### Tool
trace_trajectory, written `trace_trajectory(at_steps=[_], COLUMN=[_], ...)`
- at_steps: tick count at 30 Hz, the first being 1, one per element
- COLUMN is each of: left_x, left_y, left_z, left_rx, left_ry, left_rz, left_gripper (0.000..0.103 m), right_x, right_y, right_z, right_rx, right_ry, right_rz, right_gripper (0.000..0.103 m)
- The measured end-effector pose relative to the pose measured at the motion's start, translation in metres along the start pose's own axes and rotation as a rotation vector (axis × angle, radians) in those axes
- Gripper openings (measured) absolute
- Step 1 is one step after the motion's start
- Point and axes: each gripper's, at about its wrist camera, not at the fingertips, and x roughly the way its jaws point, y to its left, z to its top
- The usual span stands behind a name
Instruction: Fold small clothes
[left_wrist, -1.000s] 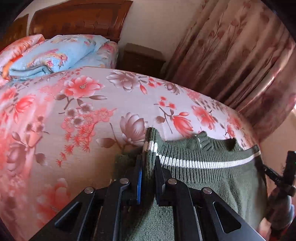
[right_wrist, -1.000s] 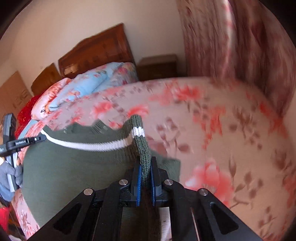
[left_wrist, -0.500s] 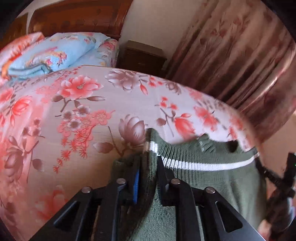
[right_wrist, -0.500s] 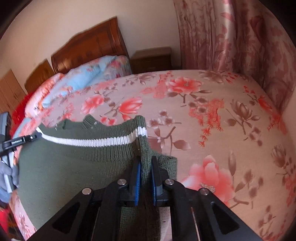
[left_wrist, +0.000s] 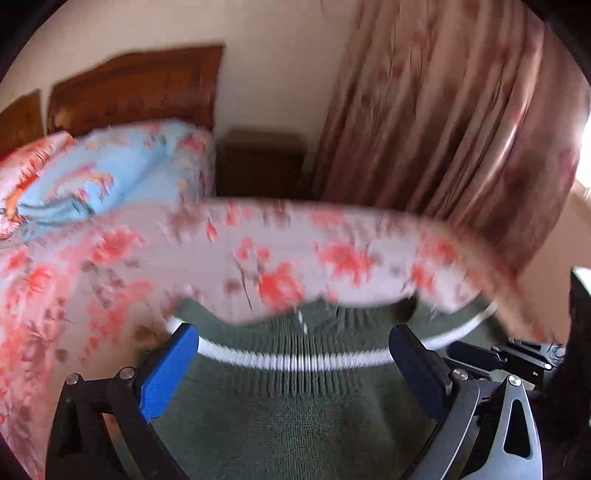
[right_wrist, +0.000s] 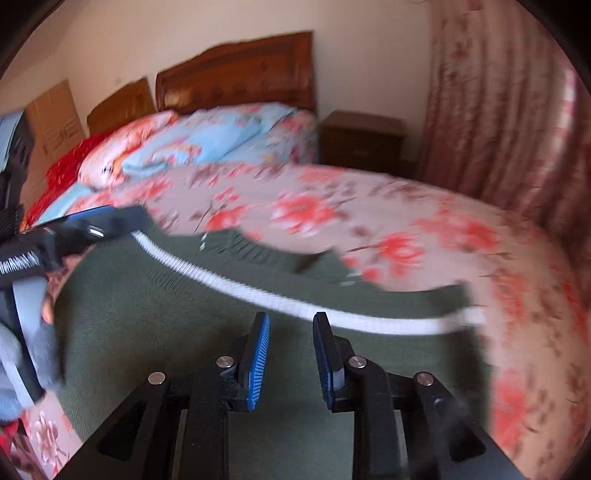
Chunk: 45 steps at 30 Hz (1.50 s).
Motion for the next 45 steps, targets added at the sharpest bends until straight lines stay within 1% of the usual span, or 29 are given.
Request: trace_trajectory(at_steps=[2, 3, 4, 5, 7, 8, 10, 12, 13, 15, 17, 18, 20, 23, 26, 28, 32, 33, 35, 36, 37, 38, 39, 40, 41, 42, 43, 44, 45], left_x=[0.019, 0.022, 0.019, 0.012, 0.002, 0.002, 0.002, 0.003, 0.003, 0.006, 0.008, 0.008, 0.009, 0.009, 0.01, 0.012, 0.014, 0.013, 0.01, 0.006, -0.003, -0.012, -0.025, -0.034, -0.044, -0.05, -0.052, -0.05, -0.044], left_y=[0.005, 0.011, 0.018, 0.026, 0.043, 0.049, 0.059, 0.055, 0.05, 0.047, 0.051, 0.053, 0.055, 0.048, 0.044, 0.045, 0.043, 0.043, 0.043, 0.044, 0.044, 0.043, 0.039, 0.035, 0.028, 0.02, 0.008, 0.0, -0.009], left_z=[-0.005, -0.006, -0.006, -0.005, -0.005, -0.005, -0.007, -0.01, -0.011, -0.01, -0.009, -0.009, -0.008, -0.01, -0.012, -0.011, -0.01, -0.01, -0.012, -0.014, -0.017, -0.021, -0.027, -0.031, -0.037, -0.042, -0.049, -0.054, -0.06], left_rx=[0.004, -0.02, -0.044, -0.065, -0.082, -0.092, -0.118, -0.099, -0.075, -0.059, -0.072, -0.079, -0.083, -0.058, -0.044, -0.047, -0.037, -0.036, -0.038, -0.05, -0.072, -0.091, -0.112, -0.117, -0.11, -0.094, -0.061, -0.03, 0.012], left_ry=[0.085, 0.109, 0.102, 0.073, 0.029, 0.029, 0.021, 0.007, 0.005, 0.004, 0.01, 0.013, 0.017, 0.024, 0.027, 0.033, 0.041, 0.041, 0.039, 0.03, 0.01, -0.015, -0.048, -0.066, -0.082, -0.084, -0.069, -0.051, -0.021], left_rz=[0.028, 0.023, 0.009, -0.005, 0.011, -0.001, -0.033, -0.036, -0.023, -0.01, -0.029, -0.041, -0.052, -0.03, -0.015, -0.017, -0.003, -0.003, -0.004, 0.002, 0.031, 0.055, 0.055, 0.038, 0.007, -0.015, -0.032, -0.033, -0.018], left_gripper=[0.103, 0.103, 0.103, 0.103, 0.103, 0.103, 0.103, 0.103, 0.103, 0.103, 0.103, 0.103, 0.103, 0.103, 0.103, 0.103, 0.103, 0.103, 0.103, 0.103, 0.103, 0.103, 0.103, 0.103, 0.103, 0.103, 0.103, 0.103, 0.103], right_x=[0.022, 0.02, 0.018, 0.014, 0.004, 0.003, -0.005, -0.01, -0.01, -0.007, -0.008, -0.008, -0.007, -0.007, -0.006, -0.005, -0.007, -0.008, -0.022, -0.031, -0.042, -0.05, -0.055, -0.057, -0.056, -0.055, -0.053, -0.052, -0.05], right_y=[0.007, 0.005, 0.001, -0.004, -0.026, -0.04, -0.08, -0.099, -0.101, -0.098, -0.1, -0.104, -0.12, -0.142, -0.145, -0.143, -0.133, -0.13, -0.107, -0.091, -0.071, -0.058, -0.039, -0.021, -0.007, 0.003, 0.01, 0.012, 0.014], right_z=[-0.004, -0.006, -0.005, -0.005, -0.008, -0.01, -0.017, -0.02, -0.021, -0.022, -0.023, -0.024, -0.026, -0.031, -0.031, -0.03, -0.025, -0.024, -0.021, -0.02, -0.022, -0.026, -0.033, -0.041, -0.05, -0.056, -0.064, -0.069, -0.074], right_rx=[-0.045, -0.057, -0.045, -0.042, -0.028, 0.014, 0.195, 0.299, 0.311, 0.295, 0.299, 0.317, 0.371, 0.438, 0.436, 0.425, 0.386, 0.381, 0.344, 0.3, 0.247, 0.213, 0.168, 0.117, 0.074, 0.048, 0.028, 0.026, 0.03], right_ry=[0.054, 0.028, 0.04, 0.039, 0.013, 0.015, -0.011, -0.046, -0.052, -0.063, -0.075, -0.082, -0.094, -0.1, -0.098, -0.093, -0.078, -0.069, -0.056, -0.068, -0.091, -0.107, -0.104, -0.08, -0.061, -0.051, -0.04, -0.038, -0.048], right_rz=[-0.024, -0.02, -0.016, -0.032, -0.138, -0.155, -0.119, -0.078, -0.069, -0.076, -0.059, -0.03, 0.056, 0.187, 0.242, 0.244, 0.2, 0.173, 0.04, -0.002, -0.007, 0.01, 0.036, 0.041, 0.018, 0.0, -0.01, -0.018, -0.026], right_gripper=[0.025, 0.025, 0.024, 0.024, 0.025, 0.025, 0.024, 0.023, 0.023, 0.023, 0.024, 0.024, 0.023, 0.023, 0.023, 0.024, 0.024, 0.024, 0.025, 0.027, 0.027, 0.027, 0.027, 0.027, 0.027, 0.027, 0.027, 0.027, 0.027])
